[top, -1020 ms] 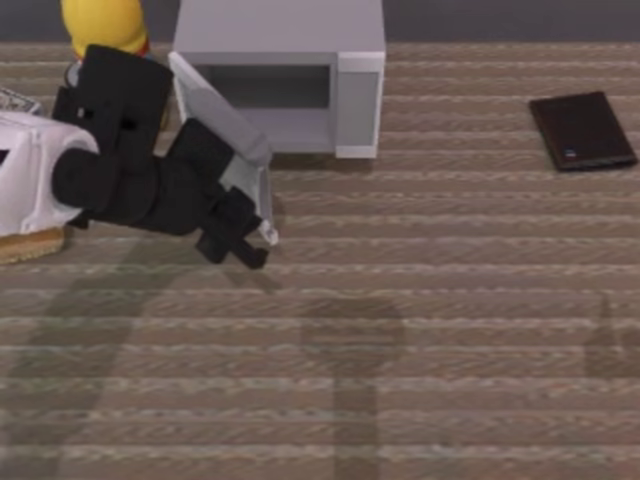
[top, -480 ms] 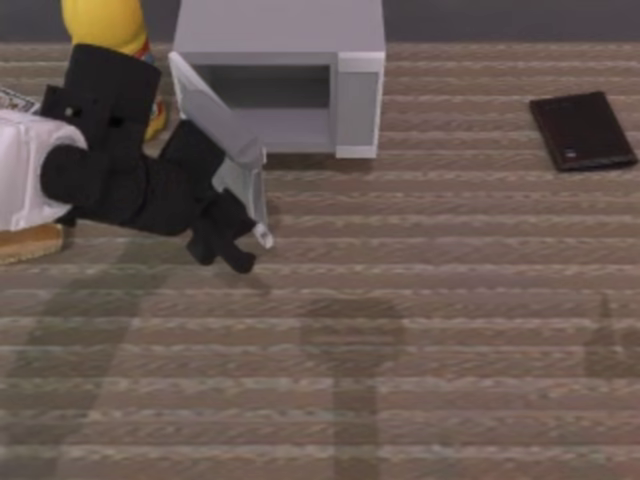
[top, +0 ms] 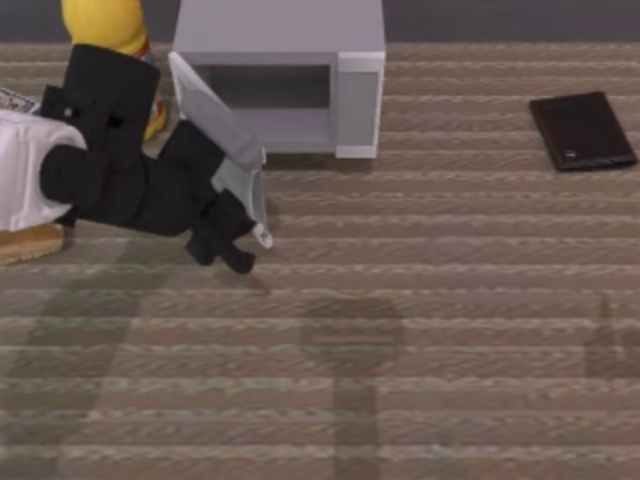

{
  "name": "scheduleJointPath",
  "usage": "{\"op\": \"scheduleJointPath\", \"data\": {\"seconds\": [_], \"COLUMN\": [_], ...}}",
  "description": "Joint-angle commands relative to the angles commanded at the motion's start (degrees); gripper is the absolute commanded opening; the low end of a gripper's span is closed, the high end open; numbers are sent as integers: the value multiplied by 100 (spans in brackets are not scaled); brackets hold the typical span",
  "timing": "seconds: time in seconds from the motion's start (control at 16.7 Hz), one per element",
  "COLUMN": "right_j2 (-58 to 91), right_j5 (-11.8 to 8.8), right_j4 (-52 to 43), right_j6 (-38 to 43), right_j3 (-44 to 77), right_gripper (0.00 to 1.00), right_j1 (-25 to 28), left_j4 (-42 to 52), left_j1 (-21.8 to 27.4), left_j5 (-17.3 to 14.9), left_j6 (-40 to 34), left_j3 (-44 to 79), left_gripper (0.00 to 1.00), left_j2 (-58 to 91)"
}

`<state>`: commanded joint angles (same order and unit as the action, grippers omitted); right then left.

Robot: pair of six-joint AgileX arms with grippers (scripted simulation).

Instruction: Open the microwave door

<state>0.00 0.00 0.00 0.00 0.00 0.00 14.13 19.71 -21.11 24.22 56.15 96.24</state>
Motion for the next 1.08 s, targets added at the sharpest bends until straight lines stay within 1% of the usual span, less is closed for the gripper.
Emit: {"op": "scheduleJointPath", "data": {"seconds": [0.9, 1.08], "right_j2": [0, 0], "right_j5": [0, 0], "right_j4": [0, 0], "right_j6": [0, 0], "right_j3": [0, 0], "right_gripper": [100, 100], "right_j1": [0, 0], "left_j4": [0, 47], "left_j1": [0, -5], "left_j5": [0, -75], "left_j6": [0, 53], "left_j3": [0, -26], "left_gripper": [0, 0], "left_j2": [0, 5]}}
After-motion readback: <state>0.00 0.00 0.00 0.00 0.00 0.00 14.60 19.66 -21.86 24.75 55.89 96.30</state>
